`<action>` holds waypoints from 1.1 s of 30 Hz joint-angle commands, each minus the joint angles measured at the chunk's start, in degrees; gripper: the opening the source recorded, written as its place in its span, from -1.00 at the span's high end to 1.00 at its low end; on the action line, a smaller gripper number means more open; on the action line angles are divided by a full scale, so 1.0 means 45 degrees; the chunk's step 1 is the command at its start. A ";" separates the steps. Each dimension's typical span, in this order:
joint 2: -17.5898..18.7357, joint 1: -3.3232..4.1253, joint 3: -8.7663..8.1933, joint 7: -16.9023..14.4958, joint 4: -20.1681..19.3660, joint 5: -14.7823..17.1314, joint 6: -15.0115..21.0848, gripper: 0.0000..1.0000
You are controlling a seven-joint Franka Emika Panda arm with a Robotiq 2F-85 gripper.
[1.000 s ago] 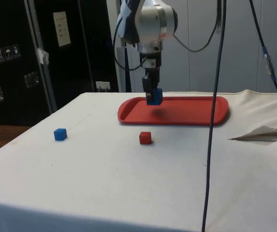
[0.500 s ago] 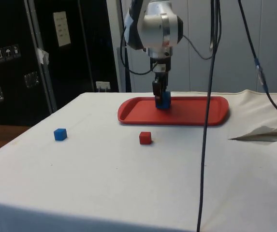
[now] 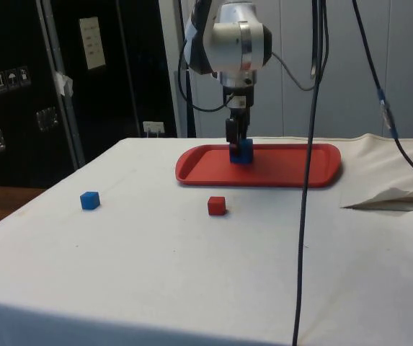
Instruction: Pick up the largest block and place it onto the tray.
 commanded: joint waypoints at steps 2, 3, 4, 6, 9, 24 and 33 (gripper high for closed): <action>0.0000 0.0000 0.0000 -0.0013 0.0000 0.0013 0.0013 -0.31; 0.0000 0.0000 0.0000 0.0000 0.0000 0.0000 0.0000 -0.51; 0.0000 0.0000 0.0000 0.0000 0.0000 0.0013 0.0013 -0.51; 0.0000 0.0000 0.0000 0.0000 0.0013 0.0013 0.0013 -0.99; 0.0000 0.0000 0.0000 0.0000 0.0013 0.0013 0.0013 -1.00; -0.0611 0.0738 -0.0993 0.0216 -0.0140 -0.0471 -0.0293 -1.00; -0.1082 0.1120 -0.1375 0.0624 0.0000 -0.1082 -0.0344 -1.00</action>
